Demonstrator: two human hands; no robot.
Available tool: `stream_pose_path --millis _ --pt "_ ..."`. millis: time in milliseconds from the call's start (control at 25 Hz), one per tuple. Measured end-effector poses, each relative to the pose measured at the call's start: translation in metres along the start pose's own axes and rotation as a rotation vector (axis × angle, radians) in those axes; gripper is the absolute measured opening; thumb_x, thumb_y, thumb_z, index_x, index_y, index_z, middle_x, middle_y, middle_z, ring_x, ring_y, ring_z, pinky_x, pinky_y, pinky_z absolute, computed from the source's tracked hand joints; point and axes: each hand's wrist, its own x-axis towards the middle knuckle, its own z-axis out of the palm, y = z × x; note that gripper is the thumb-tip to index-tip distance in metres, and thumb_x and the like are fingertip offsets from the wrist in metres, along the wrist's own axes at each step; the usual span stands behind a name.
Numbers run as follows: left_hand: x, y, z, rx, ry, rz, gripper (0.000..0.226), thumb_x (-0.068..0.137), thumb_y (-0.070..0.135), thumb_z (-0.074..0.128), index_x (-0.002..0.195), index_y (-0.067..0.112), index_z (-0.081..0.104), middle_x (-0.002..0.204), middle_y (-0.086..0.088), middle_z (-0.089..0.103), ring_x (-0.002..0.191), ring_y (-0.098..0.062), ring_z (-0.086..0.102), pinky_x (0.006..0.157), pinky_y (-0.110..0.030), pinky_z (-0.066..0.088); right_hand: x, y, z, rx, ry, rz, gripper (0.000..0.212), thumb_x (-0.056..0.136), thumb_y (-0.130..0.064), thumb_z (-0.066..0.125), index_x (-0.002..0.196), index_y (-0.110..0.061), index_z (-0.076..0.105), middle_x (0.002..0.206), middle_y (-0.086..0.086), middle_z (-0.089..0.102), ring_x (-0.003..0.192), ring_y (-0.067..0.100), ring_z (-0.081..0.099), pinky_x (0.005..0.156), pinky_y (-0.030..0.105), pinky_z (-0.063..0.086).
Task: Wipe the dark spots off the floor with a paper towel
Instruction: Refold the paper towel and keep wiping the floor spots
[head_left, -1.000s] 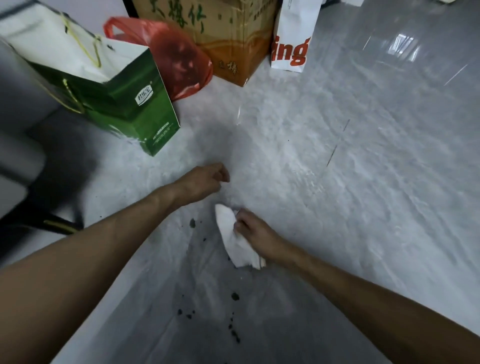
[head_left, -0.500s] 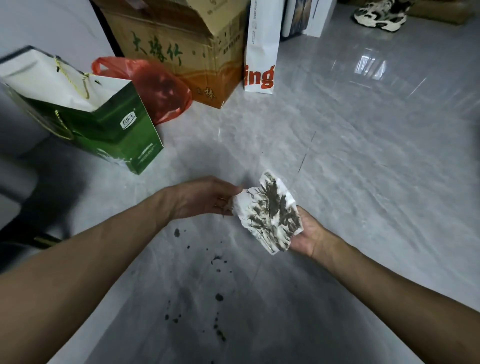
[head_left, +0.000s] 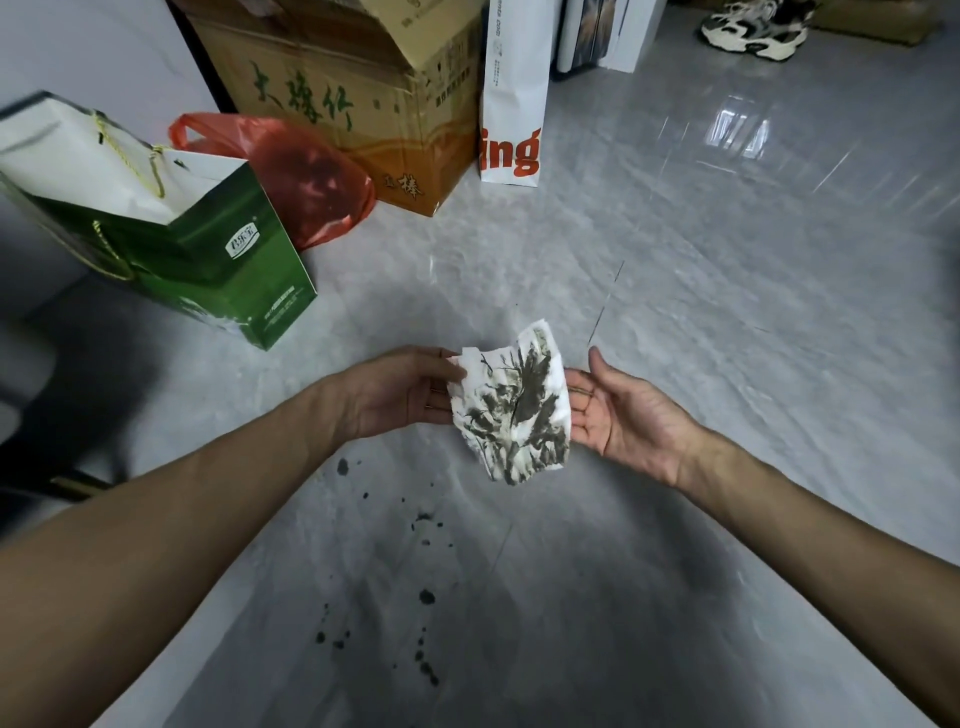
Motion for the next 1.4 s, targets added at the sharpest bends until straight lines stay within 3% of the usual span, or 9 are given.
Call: stream_pose_path --millis 120,200,440,640,960,1120,1240,1320,1400 --pt "0.002 -0.002 -0.001 -0.047 0.034 0.017 0.03 0.09 0.003 0.053 0.12 0.004 0.059 0.099 -0.014 0.071 0.078 -0.023 0.072 0.081 -0.039 0.058 0.002 -0.003 0.004 -0.137 0.055 0.022 0.031 0.086 -0.009 0.061 0.114 0.005 0.063 0.109 0.023 0.069 0.097 0.031 0.07 0.081 0.038 0.059" --pt "0.004 -0.001 -0.001 -0.104 0.028 0.029 0.025 0.09 0.005 0.053 0.114 0.004 0.061 0.098 -0.011 0.073 0.08 -0.021 0.073 0.076 -0.035 0.061 0.004 -0.003 0.007 -0.14 0.099 0.029 0.029 0.087 -0.002 0.056 0.114 0.008 0.06 0.102 0.023 0.071 0.09 0.03 0.072 0.075 0.038 0.06" --pt "0.0 -0.009 0.0 -0.145 -0.138 -0.024 0.039 0.085 0.031 0.062 0.117 0.007 0.065 0.116 -0.014 0.068 0.111 -0.026 0.065 0.095 -0.036 0.053 0.006 -0.015 0.011 0.085 0.136 0.036 0.026 0.098 -0.002 0.036 0.107 0.007 0.059 0.09 0.019 0.073 0.079 0.026 0.074 0.072 0.039 0.061" --pt "0.006 -0.006 0.002 -0.125 -0.051 0.029 0.03 0.08 0.018 0.066 0.106 0.004 0.07 0.105 -0.013 0.073 0.095 -0.025 0.071 0.085 -0.035 0.058 0.007 -0.018 0.012 0.029 0.11 0.039 0.025 0.095 -0.002 0.041 0.108 0.008 0.06 0.094 0.021 0.073 0.082 0.028 0.073 0.076 0.041 0.06" --pt "0.009 -0.014 -0.015 0.089 0.114 0.132 0.022 0.086 0.014 0.064 0.105 0.006 0.072 0.097 -0.012 0.075 0.083 -0.023 0.073 0.076 -0.034 0.06 0.012 -0.013 -0.004 -0.542 0.21 -0.224 0.017 0.1 -0.006 0.044 0.11 0.001 0.056 0.086 0.015 0.074 0.07 0.022 0.072 0.063 0.031 0.061" --pt "0.003 -0.015 -0.021 0.027 0.053 0.12 0.028 0.08 0.014 0.067 0.108 0.011 0.072 0.101 -0.011 0.075 0.087 -0.023 0.073 0.075 -0.034 0.059 0.011 -0.01 -0.004 -0.497 0.102 -0.27 0.023 0.097 -0.001 0.047 0.113 -0.005 0.063 0.097 0.014 0.074 0.079 0.021 0.073 0.069 0.03 0.06" --pt "-0.004 -0.011 -0.028 -0.073 -0.06 0.062 0.029 0.082 0.01 0.063 0.111 0.008 0.068 0.113 -0.017 0.069 0.101 -0.03 0.069 0.085 -0.039 0.057 0.006 -0.013 0.001 -0.51 0.057 -0.245 0.026 0.094 0.005 0.048 0.095 -0.007 0.071 0.091 0.009 0.075 0.078 0.017 0.072 0.069 0.024 0.059" --pt "-0.007 -0.006 -0.032 -0.141 -0.151 -0.028 0.036 0.083 0.02 0.055 0.115 0.006 0.064 0.118 -0.021 0.064 0.106 -0.035 0.065 0.091 -0.043 0.054 0.002 -0.017 0.006 -0.614 0.036 -0.232 0.029 0.092 0.008 0.046 0.091 -0.004 0.072 0.095 0.009 0.075 0.084 0.016 0.071 0.071 0.021 0.057" --pt "-0.007 -0.004 -0.03 -0.117 -0.163 -0.14 0.049 0.084 0.034 0.052 0.123 0.005 0.058 0.118 -0.022 0.062 0.102 -0.035 0.064 0.091 -0.043 0.053 -0.001 -0.019 0.01 -0.725 0.002 -0.23 0.037 0.088 0.011 0.037 0.096 0.0 0.072 0.107 0.013 0.072 0.1 0.023 0.068 0.083 0.025 0.056"
